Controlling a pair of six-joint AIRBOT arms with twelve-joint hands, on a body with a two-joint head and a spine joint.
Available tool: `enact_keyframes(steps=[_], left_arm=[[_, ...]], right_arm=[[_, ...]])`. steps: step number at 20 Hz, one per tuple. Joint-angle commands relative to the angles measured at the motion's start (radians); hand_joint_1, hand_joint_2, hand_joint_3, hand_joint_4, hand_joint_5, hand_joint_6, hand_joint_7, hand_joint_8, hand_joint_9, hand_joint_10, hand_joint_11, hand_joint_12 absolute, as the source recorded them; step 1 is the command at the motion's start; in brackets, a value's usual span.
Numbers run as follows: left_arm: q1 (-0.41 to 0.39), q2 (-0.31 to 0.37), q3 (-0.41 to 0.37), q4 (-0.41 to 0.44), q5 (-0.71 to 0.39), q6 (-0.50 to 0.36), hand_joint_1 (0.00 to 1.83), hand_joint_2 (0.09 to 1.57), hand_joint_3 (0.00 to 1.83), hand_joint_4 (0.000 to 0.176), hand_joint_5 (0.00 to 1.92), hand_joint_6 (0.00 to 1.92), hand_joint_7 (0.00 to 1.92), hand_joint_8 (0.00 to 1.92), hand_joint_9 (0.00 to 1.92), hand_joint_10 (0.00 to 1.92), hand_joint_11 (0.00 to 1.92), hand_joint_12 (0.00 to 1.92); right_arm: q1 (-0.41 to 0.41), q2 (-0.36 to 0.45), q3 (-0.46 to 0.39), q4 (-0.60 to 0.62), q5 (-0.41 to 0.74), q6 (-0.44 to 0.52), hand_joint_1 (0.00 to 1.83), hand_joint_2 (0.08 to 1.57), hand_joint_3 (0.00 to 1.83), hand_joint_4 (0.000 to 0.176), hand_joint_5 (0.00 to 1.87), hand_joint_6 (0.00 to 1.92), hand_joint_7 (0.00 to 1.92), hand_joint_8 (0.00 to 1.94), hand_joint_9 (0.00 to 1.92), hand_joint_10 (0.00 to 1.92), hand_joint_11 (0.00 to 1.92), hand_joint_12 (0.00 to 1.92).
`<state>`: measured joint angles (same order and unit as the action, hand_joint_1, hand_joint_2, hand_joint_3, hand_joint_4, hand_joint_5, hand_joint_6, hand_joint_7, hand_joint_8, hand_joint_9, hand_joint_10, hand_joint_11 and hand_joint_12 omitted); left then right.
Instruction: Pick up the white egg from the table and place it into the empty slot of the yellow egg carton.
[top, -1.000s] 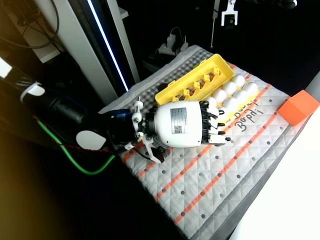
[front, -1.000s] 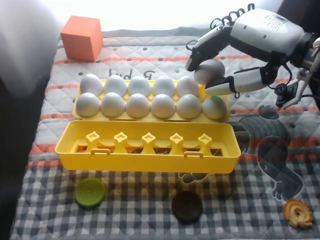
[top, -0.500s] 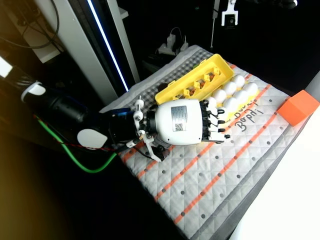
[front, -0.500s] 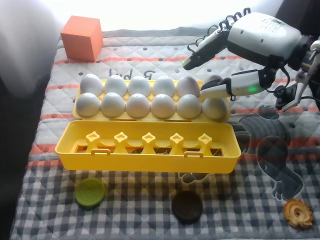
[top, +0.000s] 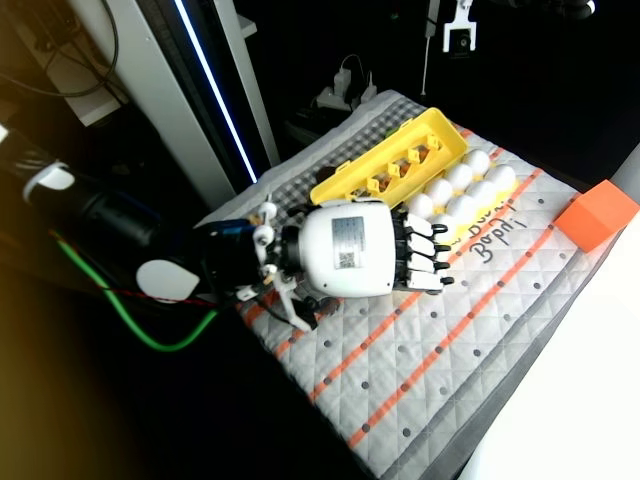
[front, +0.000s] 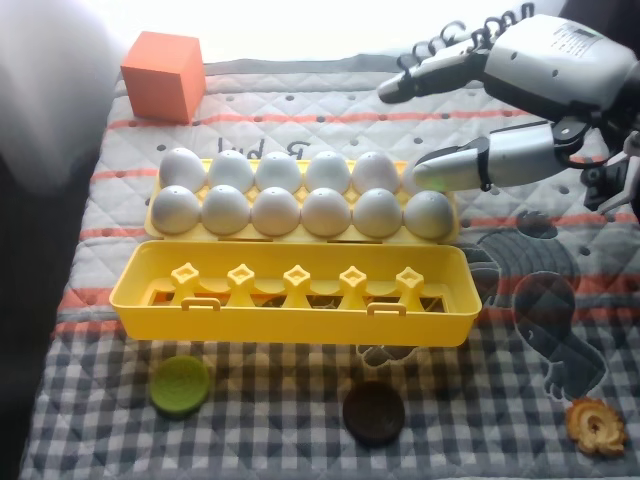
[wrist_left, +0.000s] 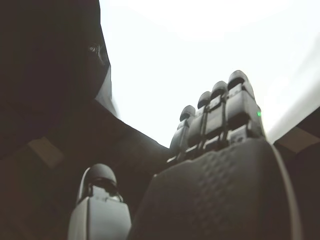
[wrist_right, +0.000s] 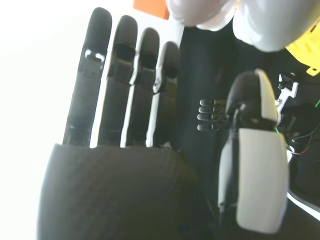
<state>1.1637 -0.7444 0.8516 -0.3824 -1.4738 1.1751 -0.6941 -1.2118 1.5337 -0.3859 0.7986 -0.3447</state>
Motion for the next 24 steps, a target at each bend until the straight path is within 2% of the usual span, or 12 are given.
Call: enact_keyframes(steps=[1, 2, 4, 5, 7, 11, 14, 16, 19, 20, 21, 24], left_arm=[[-0.007, 0.001, 0.005, 0.006, -0.119, -0.010, 0.00, 0.88, 0.00, 0.061, 0.00, 0.00, 0.00, 0.00, 0.00, 0.00, 0.00, 0.00], [-0.007, 0.001, 0.005, 0.006, -0.119, -0.010, 0.00, 0.88, 0.00, 0.055, 0.00, 0.00, 0.00, 0.00, 0.00, 0.00, 0.00, 0.00], [-0.007, 0.002, 0.003, 0.005, -0.119, -0.010, 0.00, 0.89, 0.00, 0.061, 0.00, 0.00, 0.00, 0.00, 0.00, 0.00, 0.00, 0.00], [-0.006, 0.002, 0.003, 0.004, -0.120, -0.010, 0.00, 0.88, 0.00, 0.060, 0.00, 0.00, 0.00, 0.00, 0.00, 0.00, 0.00, 0.00], [-0.006, 0.002, 0.003, 0.004, -0.120, -0.010, 0.00, 0.89, 0.00, 0.055, 0.00, 0.00, 0.00, 0.00, 0.00, 0.00, 0.00, 0.00], [-0.004, 0.004, 0.001, 0.003, -0.120, -0.010, 0.00, 0.88, 0.00, 0.059, 0.00, 0.00, 0.00, 0.00, 0.00, 0.00, 0.00, 0.00], [-0.002, 0.005, -0.001, 0.003, -0.120, -0.010, 0.00, 0.88, 0.00, 0.064, 0.00, 0.00, 0.00, 0.00, 0.00, 0.00, 0.00, 0.00], [0.001, 0.006, -0.002, 0.003, -0.120, -0.010, 0.00, 0.89, 0.00, 0.051, 0.00, 0.00, 0.00, 0.00, 0.00, 0.00, 0.00, 0.00], [0.003, 0.006, -0.002, 0.002, -0.120, -0.010, 0.00, 0.88, 0.00, 0.059, 0.00, 0.00, 0.00, 0.00, 0.00, 0.00, 0.00, 0.00], [0.003, 0.006, -0.003, 0.002, -0.120, -0.011, 0.00, 0.88, 0.00, 0.054, 0.00, 0.00, 0.00, 0.00, 0.00, 0.00, 0.00, 0.00], [0.004, 0.006, -0.003, 0.002, -0.118, -0.011, 0.00, 0.88, 0.00, 0.052, 0.00, 0.00, 0.00, 0.00, 0.00, 0.00, 0.00, 0.00], [0.005, 0.011, -0.005, 0.002, -0.116, -0.011, 0.00, 0.86, 0.00, 0.050, 0.00, 0.00, 0.00, 0.00, 0.00, 0.00, 0.00, 0.00]], right_arm=[[0.015, 0.005, -0.007, 0.035, 0.097, 0.000, 0.61, 0.99, 0.00, 0.000, 0.60, 0.00, 0.60, 0.00, 0.60, 0.00, 0.29, 0.71], [0.015, 0.014, -0.016, 0.035, 0.097, -0.003, 0.74, 1.02, 0.00, 0.000, 0.55, 0.00, 0.56, 0.00, 0.53, 0.00, 0.19, 0.76], [0.008, 0.039, -0.038, 0.034, 0.093, -0.021, 0.60, 1.01, 0.00, 0.085, 0.45, 0.00, 0.43, 0.00, 0.38, 0.00, 0.05, 0.70], [0.002, 0.052, -0.048, 0.034, 0.091, -0.029, 0.53, 1.02, 0.00, 0.066, 0.41, 0.00, 0.36, 0.00, 0.32, 0.00, 0.01, 0.69], [-0.008, 0.073, -0.064, 0.035, 0.091, -0.034, 0.42, 1.02, 0.00, 0.096, 0.37, 0.00, 0.31, 0.00, 0.26, 0.00, 0.00, 0.65], [-0.015, 0.122, -0.107, 0.035, 0.091, -0.061, 0.22, 1.02, 0.00, 0.120, 0.26, 0.00, 0.21, 0.00, 0.15, 0.00, 0.00, 0.38], [-0.029, 0.151, -0.138, 0.038, 0.092, -0.077, 0.11, 1.04, 0.00, 0.111, 0.23, 0.00, 0.19, 0.00, 0.12, 0.00, 0.00, 0.18], [-0.052, 0.165, -0.153, 0.053, 0.105, -0.083, 0.01, 0.96, 0.00, 0.133, 0.20, 0.00, 0.16, 0.00, 0.09, 0.00, 0.00, 0.20], [-0.103, 0.200, -0.187, 0.097, 0.144, -0.101, 0.00, 0.98, 0.00, 0.078, 0.19, 0.00, 0.15, 0.00, 0.09, 0.00, 0.00, 0.21], [-0.125, 0.215, -0.207, 0.119, 0.158, -0.121, 0.00, 0.98, 0.00, 0.108, 0.21, 0.00, 0.16, 0.00, 0.10, 0.01, 0.02, 0.22], [-0.141, 0.227, -0.220, 0.136, 0.164, -0.141, 0.00, 0.96, 0.00, 0.087, 0.23, 0.01, 0.18, 0.01, 0.12, 0.01, 0.04, 0.24], [-0.169, 0.236, -0.230, 0.153, 0.168, -0.150, 0.00, 0.90, 0.00, 0.087, 0.23, 0.00, 0.15, 0.00, 0.10, 0.00, 0.03, 0.31]])
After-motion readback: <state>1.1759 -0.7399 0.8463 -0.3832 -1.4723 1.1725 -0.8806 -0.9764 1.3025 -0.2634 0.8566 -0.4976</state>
